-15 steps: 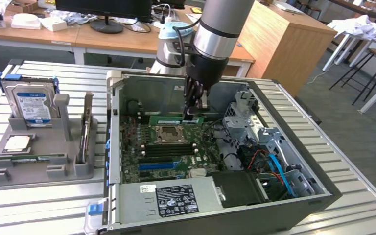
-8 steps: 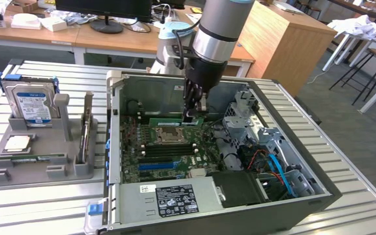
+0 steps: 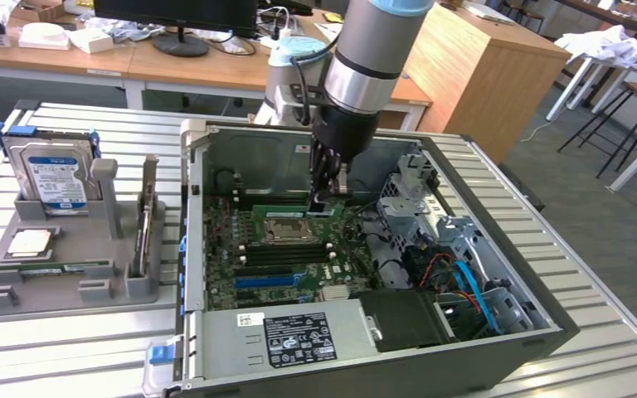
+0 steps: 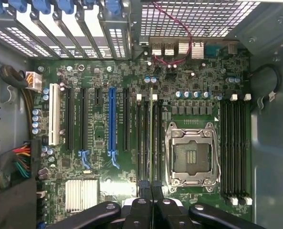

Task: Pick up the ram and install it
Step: 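Insert the ram into the slot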

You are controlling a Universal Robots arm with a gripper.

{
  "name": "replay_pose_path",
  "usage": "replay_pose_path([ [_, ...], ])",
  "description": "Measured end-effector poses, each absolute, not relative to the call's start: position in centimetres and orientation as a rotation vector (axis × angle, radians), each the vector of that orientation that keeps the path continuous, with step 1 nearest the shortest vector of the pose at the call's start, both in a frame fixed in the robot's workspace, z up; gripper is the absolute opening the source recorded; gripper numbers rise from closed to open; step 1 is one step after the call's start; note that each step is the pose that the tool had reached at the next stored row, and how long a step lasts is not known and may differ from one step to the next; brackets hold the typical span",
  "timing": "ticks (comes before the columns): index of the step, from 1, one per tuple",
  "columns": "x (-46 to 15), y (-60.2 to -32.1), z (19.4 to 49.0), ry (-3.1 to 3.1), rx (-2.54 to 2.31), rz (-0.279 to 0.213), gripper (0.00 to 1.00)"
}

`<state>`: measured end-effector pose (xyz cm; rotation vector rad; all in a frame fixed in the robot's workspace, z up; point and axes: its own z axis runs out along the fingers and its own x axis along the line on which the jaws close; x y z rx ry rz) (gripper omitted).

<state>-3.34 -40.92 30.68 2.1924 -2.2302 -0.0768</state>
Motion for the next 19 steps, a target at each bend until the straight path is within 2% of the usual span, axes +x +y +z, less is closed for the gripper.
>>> replay_pose_path([
  [19, -3.3, -40.9, 28.2, -2.230, 2.192, -0.077, 0.11],
])
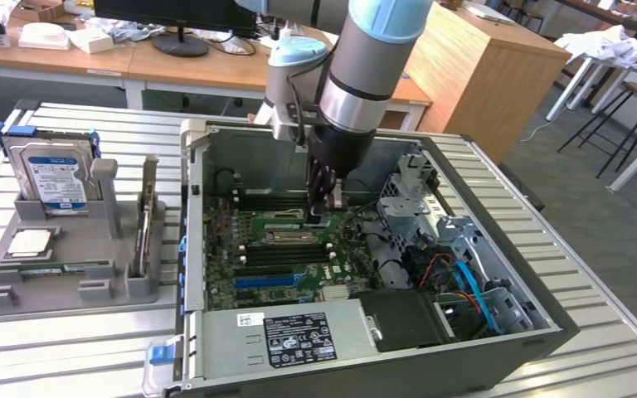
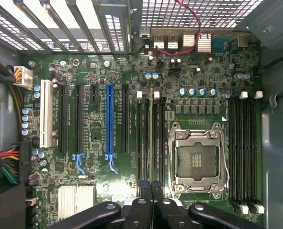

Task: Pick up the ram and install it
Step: 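Insert the ram into the slot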

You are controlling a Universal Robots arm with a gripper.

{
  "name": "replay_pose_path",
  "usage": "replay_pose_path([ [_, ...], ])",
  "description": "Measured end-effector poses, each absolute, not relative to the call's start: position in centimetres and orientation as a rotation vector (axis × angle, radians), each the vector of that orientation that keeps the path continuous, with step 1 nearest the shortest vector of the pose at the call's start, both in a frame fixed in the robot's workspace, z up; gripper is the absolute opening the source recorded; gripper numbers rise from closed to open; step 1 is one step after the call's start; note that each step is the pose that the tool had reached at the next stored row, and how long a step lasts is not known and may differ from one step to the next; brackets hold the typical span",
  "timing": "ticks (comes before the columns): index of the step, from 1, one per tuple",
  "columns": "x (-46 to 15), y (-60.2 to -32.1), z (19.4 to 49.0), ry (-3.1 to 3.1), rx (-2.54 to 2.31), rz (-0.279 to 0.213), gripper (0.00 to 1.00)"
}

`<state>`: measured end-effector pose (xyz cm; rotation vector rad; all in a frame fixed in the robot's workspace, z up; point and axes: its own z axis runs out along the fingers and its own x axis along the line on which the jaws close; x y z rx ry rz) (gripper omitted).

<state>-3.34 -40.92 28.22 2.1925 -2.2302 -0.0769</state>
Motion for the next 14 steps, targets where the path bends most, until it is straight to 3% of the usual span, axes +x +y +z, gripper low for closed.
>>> replay_pose_path([
  [14, -3.27, -40.92, 27.56, -2.230, 2.192, -0.077, 0.11],
])
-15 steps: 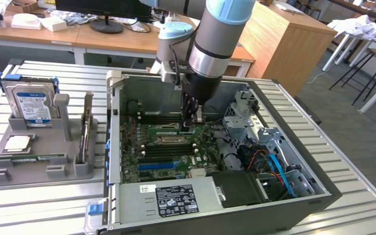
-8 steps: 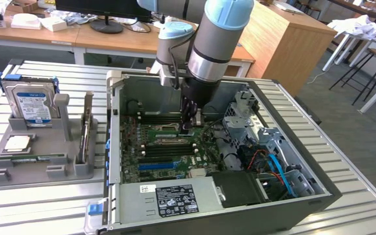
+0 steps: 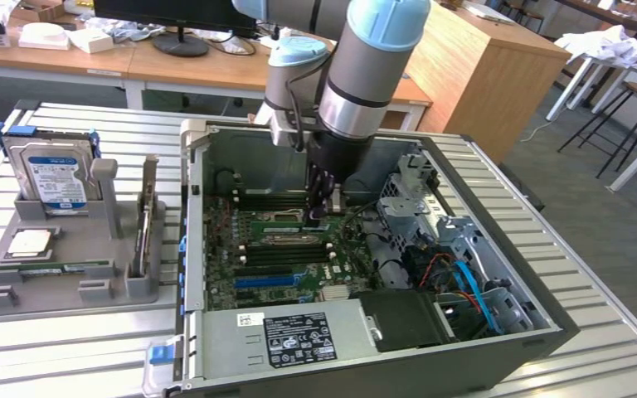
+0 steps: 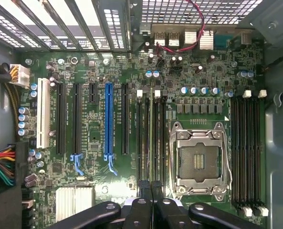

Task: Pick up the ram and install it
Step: 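Insert the ram into the slot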

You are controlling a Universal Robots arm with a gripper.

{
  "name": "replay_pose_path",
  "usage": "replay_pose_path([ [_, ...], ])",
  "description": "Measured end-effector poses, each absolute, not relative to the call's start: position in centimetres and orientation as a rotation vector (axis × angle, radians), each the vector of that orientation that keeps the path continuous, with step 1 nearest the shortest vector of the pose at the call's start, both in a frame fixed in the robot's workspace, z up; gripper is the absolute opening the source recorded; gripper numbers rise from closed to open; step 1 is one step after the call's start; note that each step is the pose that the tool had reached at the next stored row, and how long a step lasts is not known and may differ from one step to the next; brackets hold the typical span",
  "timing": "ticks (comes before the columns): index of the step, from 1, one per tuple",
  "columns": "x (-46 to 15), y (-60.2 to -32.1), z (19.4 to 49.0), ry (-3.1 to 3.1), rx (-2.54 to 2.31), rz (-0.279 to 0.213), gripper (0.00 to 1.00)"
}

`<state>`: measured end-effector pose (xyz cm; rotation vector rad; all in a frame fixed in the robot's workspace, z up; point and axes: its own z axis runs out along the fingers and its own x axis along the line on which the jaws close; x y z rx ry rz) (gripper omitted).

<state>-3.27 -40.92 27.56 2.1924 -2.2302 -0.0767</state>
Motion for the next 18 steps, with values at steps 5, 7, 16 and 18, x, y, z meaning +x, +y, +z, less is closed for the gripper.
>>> replay_pose_path([
  [5, -2.89, -40.92, 27.54, -2.230, 2.193, -0.077, 0.11],
  [7, -2.85, -40.92, 27.54, -2.230, 2.192, -0.077, 0.11],
  [16, -2.84, -41.32, 27.54, -2.230, 2.193, -0.077, 0.11],
  [18, -2.85, -41.49, 27.54, -2.230, 2.193, -0.077, 0.11],
])
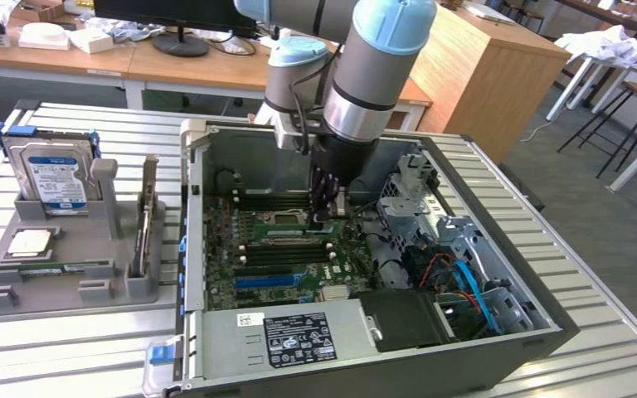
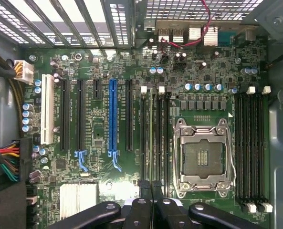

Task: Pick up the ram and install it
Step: 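Insert the ram into the slot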

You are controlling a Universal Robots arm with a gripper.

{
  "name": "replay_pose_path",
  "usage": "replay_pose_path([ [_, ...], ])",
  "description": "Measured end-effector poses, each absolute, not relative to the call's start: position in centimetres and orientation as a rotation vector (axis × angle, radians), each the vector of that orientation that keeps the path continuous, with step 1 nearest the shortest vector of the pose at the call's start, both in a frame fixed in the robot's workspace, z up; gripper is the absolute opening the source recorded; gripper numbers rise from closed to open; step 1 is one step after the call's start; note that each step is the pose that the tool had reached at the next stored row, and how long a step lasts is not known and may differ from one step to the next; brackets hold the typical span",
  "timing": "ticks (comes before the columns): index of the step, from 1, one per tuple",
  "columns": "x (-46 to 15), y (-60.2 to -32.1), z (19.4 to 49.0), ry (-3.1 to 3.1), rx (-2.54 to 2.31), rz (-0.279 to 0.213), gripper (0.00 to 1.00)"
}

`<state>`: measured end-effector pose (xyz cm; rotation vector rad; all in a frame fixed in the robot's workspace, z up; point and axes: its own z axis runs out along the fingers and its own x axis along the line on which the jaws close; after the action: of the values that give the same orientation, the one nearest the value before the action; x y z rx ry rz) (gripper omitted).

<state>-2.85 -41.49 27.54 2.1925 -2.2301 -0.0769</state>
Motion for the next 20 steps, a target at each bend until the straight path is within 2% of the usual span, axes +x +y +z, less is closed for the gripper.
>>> replay_pose_path([
  [20, -2.84, -41.68, 26.83, -2.230, 2.192, -0.077, 0.11],
])
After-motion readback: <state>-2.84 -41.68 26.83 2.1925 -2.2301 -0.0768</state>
